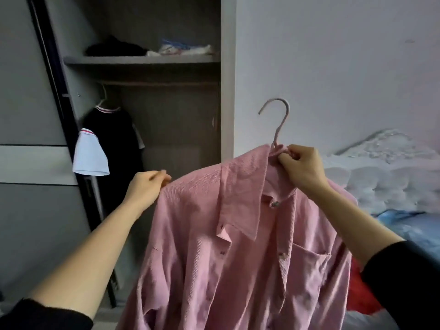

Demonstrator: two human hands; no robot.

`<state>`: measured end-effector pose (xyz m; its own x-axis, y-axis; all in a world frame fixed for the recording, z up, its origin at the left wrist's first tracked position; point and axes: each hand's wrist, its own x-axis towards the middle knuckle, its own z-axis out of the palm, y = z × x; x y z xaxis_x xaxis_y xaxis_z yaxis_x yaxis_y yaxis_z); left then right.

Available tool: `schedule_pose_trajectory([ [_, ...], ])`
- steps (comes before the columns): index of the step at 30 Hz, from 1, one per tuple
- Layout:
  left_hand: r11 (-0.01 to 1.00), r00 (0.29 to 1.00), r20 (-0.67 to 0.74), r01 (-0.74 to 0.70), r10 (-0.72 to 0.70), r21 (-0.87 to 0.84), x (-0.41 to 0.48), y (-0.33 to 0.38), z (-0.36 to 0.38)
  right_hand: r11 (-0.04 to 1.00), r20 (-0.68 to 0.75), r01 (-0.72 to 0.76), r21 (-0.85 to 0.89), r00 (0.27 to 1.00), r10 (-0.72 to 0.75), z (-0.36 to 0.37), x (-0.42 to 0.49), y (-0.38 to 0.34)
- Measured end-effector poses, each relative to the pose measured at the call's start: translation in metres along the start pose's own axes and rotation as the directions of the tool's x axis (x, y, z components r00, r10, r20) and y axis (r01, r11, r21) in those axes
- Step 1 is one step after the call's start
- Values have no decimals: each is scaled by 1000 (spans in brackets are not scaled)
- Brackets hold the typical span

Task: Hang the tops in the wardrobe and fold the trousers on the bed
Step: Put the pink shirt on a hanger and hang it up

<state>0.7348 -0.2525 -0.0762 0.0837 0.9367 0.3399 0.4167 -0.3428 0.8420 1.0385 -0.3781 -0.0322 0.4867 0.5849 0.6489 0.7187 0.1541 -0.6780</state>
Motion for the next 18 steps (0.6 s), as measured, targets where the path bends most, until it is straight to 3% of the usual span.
schedule_pose_trajectory([
  [2,986,986,-33,-161,163,47,6,9,-9,1000,42,-3,29,999,2,34,5,-13],
  [4,901,929,72,-371,364,227,11,13,-8,999,77,-2,44,997,-1,67,11,-28],
  [6,791,870,146,-490,471,366,21,9,-1,998,125,19,65,992,-27,97,17,-39],
  [8,787,850,39,-502,525,358,41,-1,0,992,208,47,114,976,-70,123,22,-49],
  [11,847,861,-122,-444,493,293,70,-21,-10,965,283,84,249,947,-156,144,32,-56],
  [14,864,867,-170,-408,468,295,100,-41,-22,943,266,24,331,957,-118,168,55,-44],
  [18,893,877,-224,-364,424,266,144,-66,-31,957,436,8,289,889,-139,214,86,-25],
])
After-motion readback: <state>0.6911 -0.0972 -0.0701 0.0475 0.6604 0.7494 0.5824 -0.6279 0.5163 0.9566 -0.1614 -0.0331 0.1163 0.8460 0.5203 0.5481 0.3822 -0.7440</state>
